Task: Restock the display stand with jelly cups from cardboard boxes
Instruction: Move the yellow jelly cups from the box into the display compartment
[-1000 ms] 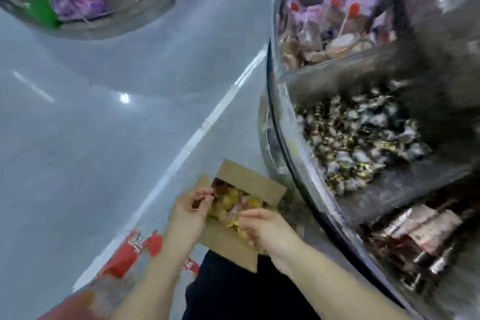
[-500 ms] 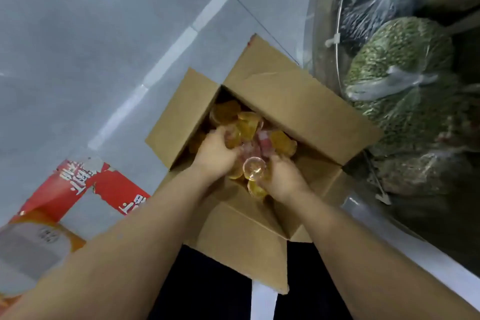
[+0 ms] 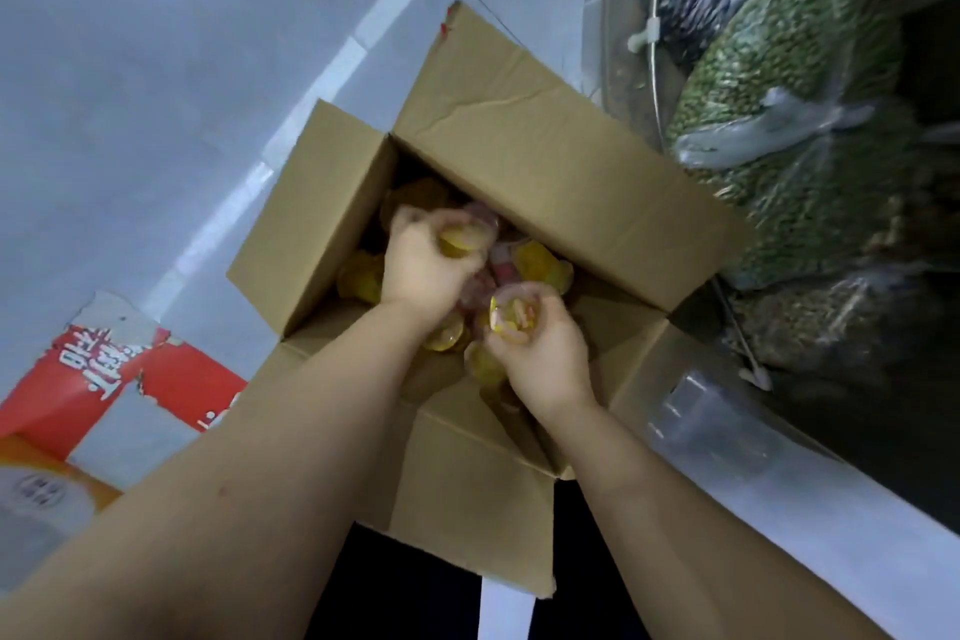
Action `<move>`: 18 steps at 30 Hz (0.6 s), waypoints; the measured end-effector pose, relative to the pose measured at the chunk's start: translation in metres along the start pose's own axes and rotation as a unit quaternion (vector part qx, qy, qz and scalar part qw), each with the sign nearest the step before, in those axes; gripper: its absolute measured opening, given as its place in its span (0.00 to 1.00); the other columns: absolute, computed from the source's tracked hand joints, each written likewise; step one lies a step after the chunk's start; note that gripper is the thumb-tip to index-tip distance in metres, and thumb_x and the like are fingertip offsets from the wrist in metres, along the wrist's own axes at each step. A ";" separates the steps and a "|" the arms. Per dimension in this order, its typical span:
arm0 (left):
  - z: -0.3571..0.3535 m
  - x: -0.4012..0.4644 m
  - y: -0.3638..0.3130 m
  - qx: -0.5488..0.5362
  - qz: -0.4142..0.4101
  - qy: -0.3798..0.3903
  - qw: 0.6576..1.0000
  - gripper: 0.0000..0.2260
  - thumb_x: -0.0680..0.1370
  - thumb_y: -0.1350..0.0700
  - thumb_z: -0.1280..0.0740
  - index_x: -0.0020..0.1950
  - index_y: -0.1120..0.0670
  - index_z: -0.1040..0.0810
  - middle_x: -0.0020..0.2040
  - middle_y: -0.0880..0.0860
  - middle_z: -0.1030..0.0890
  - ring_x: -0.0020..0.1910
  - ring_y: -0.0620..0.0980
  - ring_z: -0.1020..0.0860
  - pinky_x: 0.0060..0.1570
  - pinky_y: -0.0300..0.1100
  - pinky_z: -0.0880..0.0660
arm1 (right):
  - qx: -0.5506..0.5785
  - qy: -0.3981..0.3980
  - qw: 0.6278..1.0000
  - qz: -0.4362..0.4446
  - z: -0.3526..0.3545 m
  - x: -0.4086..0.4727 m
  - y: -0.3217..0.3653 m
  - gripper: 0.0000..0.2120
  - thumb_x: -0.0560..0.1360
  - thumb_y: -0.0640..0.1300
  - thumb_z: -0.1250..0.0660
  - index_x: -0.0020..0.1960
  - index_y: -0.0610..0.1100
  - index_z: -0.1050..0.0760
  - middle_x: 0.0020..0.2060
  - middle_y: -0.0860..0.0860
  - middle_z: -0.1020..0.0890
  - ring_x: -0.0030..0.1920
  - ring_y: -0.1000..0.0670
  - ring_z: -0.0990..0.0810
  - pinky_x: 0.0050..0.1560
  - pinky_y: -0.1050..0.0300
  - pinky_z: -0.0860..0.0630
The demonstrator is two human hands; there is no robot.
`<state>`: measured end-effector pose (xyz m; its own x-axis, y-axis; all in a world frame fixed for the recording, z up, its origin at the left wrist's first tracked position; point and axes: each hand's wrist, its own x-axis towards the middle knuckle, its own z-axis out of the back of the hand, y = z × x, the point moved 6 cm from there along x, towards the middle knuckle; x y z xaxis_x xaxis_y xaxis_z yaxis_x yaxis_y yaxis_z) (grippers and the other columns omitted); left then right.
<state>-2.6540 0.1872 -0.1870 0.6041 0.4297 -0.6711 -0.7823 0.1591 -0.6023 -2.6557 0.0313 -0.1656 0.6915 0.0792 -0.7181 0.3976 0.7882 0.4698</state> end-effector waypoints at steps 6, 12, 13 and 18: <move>0.083 -0.121 -0.070 -0.107 -0.011 0.036 0.994 0.21 0.68 0.54 0.31 0.61 0.49 0.29 0.59 0.54 0.29 0.57 0.48 0.27 0.59 0.34 0.32 | 0.145 0.022 0.989 0.000 0.064 -0.092 0.090 0.25 0.57 0.49 0.33 0.54 0.59 0.31 0.52 0.53 0.22 0.55 0.48 0.22 0.58 0.50 0.26; 0.191 -0.246 -0.227 -0.181 -0.106 0.039 0.977 0.25 0.70 0.59 0.28 0.63 0.45 0.33 0.53 0.42 0.23 0.48 0.30 0.24 0.49 0.27 0.27 | 0.165 -0.023 0.976 0.143 0.195 -0.233 0.239 0.21 0.58 0.55 0.30 0.46 0.59 0.35 0.41 0.70 0.22 0.41 0.69 0.23 0.41 0.73 0.28; 0.208 -0.264 -0.256 -0.186 -0.125 0.038 0.974 0.24 0.70 0.58 0.28 0.62 0.45 0.32 0.54 0.43 0.21 0.50 0.34 0.22 0.50 0.31 0.26 | 0.172 -0.030 0.970 0.167 0.220 -0.257 0.261 0.21 0.59 0.54 0.29 0.48 0.58 0.35 0.42 0.72 0.22 0.41 0.69 0.23 0.39 0.75 0.29; 0.262 -0.356 -0.399 -0.238 -0.273 0.069 0.930 0.20 0.69 0.58 0.30 0.59 0.44 0.29 0.53 0.43 0.20 0.51 0.40 0.21 0.50 0.34 0.25 | 0.206 -0.083 0.932 0.286 0.339 -0.361 0.336 0.25 0.65 0.45 0.28 0.58 0.58 0.32 0.49 0.62 0.22 0.50 0.63 0.22 0.49 0.69 0.27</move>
<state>-2.5969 0.2040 0.4056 0.9306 0.2778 -0.2384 -0.2172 -0.1055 -0.9704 -2.5676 0.0607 0.4254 0.9317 0.2918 -0.2164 0.1099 0.3416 0.9334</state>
